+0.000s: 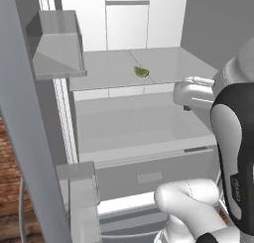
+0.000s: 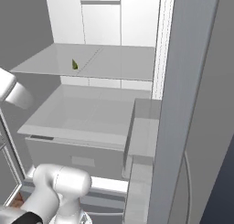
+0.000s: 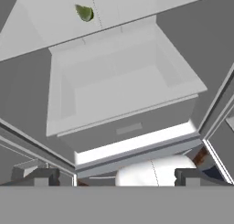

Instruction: There is a bowl on the dining counter. Grab a lemon wedge from the fridge and place it in the bowl. Then get the liquor bottle and glass cup from the cabinet and place them next to the bowl.

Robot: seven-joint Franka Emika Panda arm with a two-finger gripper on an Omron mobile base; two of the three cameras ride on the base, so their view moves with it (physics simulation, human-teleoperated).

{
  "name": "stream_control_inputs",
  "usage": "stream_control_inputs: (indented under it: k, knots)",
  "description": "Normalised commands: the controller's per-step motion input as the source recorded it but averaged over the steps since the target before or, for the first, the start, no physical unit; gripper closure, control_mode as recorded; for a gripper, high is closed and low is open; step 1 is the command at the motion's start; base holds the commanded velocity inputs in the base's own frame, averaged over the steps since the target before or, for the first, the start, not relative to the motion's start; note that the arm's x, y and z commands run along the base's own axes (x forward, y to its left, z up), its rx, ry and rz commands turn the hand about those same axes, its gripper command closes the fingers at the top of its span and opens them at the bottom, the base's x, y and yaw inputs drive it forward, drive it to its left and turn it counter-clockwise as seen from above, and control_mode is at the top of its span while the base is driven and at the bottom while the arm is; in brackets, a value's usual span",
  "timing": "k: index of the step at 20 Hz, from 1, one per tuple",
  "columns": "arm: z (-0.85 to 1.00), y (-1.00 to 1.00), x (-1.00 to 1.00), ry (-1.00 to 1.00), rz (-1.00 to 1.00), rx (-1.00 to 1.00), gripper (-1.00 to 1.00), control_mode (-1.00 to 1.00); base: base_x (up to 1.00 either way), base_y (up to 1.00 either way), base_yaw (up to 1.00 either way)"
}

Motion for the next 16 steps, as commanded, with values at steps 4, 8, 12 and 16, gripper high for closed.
stream_control_inputs:
  k: [4, 8, 12, 16]
  knots:
    - [0.02, 0.0, 0.1, -0.04, 0.0, 0.0, -1.0, -1.0, 0.11, 0.0, 0.0]
    - [0.2, -0.01, 0.39, -0.12, 0.0, -0.01, -1.0, -1.0, 0.0, 0.0, 0.0]
    - [0.19, -0.06, 0.63, -0.11, 0.0, -0.02, -1.0, -1.0, 0.0, 0.0, 0.0]
    - [0.1, 0.0, 0.77, -0.07, 0.0, -0.02, -1.0, -1.0, 0.0, 0.0, 0.0]
